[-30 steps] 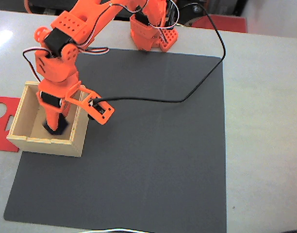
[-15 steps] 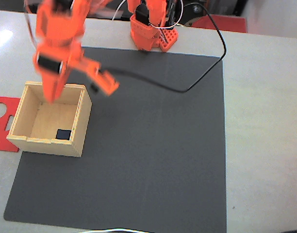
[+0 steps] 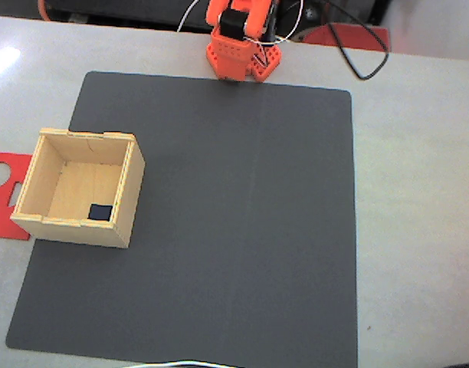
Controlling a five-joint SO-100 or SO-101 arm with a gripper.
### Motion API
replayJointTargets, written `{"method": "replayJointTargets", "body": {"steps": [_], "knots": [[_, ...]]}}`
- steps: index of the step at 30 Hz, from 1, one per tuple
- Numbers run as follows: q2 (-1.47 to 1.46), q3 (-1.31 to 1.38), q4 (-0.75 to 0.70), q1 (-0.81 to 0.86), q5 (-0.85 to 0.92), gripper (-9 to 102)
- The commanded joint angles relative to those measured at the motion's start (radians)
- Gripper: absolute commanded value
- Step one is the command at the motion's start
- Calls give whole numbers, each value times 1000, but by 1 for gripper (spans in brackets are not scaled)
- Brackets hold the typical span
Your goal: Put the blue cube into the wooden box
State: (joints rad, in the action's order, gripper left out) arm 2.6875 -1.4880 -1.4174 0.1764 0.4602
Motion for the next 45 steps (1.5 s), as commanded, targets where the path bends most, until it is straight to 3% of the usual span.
{"method": "replayJointTargets", "body": {"steps": [1, 6, 14, 23, 32, 45], "knots": [[253, -167, -17, -78, 15, 0], [506, -304, -91, -118, 20, 0], [652, -485, -155, -95, -60, 0], [652, -985, -18, -195, -127, 1], [652, -1396, 97, -187, -212, 0], [652, -1509, 160, -109, -275, 0]]}}
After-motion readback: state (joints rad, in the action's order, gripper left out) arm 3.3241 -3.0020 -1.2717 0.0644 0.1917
